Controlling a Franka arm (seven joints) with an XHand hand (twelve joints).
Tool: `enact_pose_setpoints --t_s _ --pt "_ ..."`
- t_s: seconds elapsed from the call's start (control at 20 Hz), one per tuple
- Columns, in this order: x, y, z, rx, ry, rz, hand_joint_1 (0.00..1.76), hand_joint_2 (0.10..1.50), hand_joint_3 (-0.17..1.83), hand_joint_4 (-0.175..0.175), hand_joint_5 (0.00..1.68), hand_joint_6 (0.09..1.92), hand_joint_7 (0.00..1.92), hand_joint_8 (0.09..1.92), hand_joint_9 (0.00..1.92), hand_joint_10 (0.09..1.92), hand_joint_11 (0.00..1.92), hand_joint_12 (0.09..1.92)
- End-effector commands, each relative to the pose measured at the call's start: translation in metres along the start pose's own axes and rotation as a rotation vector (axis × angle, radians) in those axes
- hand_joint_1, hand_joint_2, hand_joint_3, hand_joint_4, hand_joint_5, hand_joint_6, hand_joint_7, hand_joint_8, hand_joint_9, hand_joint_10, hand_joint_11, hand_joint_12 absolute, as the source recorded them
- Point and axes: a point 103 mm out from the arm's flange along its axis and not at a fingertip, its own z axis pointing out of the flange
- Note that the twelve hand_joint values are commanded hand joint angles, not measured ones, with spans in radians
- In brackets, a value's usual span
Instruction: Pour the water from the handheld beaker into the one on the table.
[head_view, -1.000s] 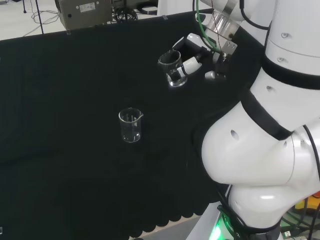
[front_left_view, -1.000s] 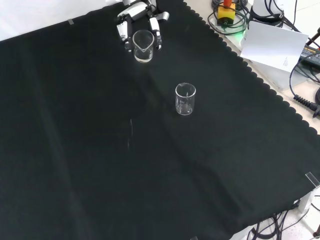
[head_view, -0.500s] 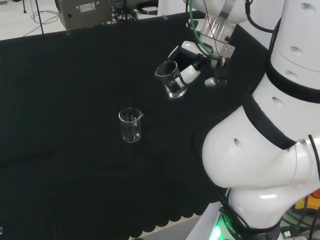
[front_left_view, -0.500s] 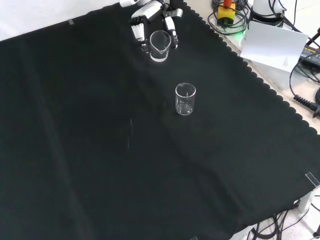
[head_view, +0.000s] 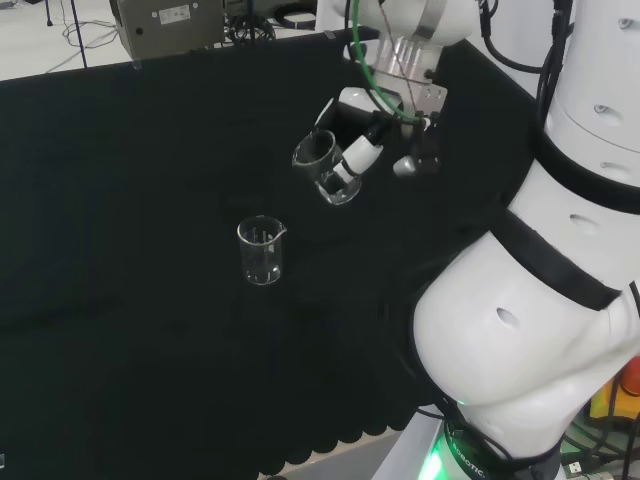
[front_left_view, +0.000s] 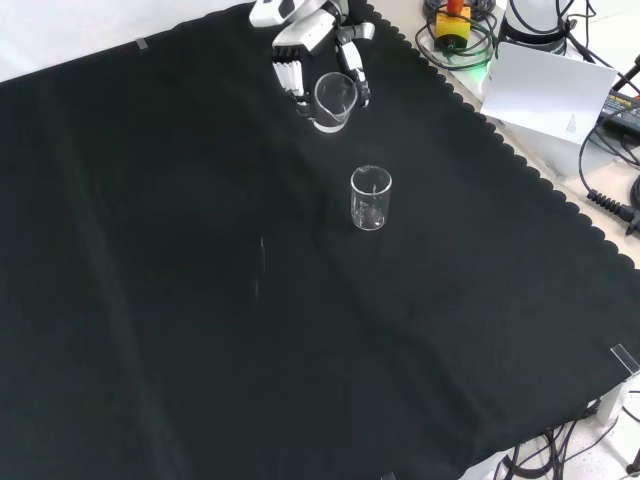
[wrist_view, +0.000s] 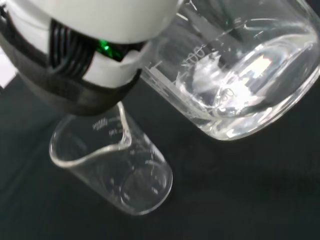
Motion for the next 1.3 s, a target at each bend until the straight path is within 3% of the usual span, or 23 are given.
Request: enact_pose_setpoints --t_s 0.05,0.7,0.95,1.3 --pt "0.018 -0.008 0.031 0.218 -0.208 0.100 1.31 0.67 0.59 -0.175 1.30 0.56 1.36 0.52 1.75 0.09 1.38 0.60" --pt "0.026 -0.007 0.041 0.325 -0.292 0.164 1.31 0.67 0.60 -0.175 1.30 0.57 1.36 0.53 1.75 0.09 1.38 0.61" --pt "0.020 -0.008 0.042 0.340 -0.304 0.207 1.31 0.67 0.60 -0.175 1.30 0.57 1.36 0.54 1.75 0.09 1.38 0.61" --pt "0.021 -0.006 0.039 0.346 -0.339 0.226 1.31 0.66 0.61 -0.175 1.30 0.58 1.36 0.54 1.75 0.09 1.39 0.61"
